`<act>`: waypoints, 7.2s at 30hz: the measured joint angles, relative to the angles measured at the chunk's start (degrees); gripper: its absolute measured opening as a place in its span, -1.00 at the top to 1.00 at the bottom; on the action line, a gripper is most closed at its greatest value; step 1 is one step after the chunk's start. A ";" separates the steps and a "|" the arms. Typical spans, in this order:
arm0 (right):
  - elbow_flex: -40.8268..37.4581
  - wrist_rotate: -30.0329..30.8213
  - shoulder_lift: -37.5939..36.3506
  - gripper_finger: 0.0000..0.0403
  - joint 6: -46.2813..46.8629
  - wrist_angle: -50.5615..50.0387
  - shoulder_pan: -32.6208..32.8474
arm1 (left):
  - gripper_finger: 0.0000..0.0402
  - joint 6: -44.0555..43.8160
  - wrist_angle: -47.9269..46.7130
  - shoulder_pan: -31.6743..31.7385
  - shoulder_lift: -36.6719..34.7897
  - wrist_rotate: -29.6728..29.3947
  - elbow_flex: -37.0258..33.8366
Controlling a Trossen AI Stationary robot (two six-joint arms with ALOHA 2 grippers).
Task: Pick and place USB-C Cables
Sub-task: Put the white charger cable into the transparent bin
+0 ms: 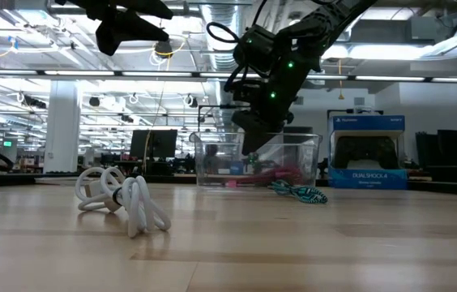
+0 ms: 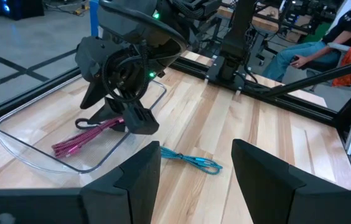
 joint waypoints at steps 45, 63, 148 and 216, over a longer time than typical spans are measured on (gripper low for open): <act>28.66 -1.61 -1.08 0.18 -7.47 -19.43 2.75 | 0.07 -2.38 -2.52 -0.01 0.00 0.55 0.00; 28.94 -1.42 -22.92 0.31 -3.65 -35.32 2.85 | 0.07 -2.03 -2.52 -0.01 0.02 0.79 0.00; -10.94 1.79 -8.20 -0.27 42.50 -4.08 36.80 | 0.07 -22.08 -7.60 -19.00 16.78 25.86 -4.42; -10.94 2.34 -8.24 -0.27 45.60 -4.64 36.65 | 0.07 -19.46 18.05 -3.20 27.82 19.91 -2.93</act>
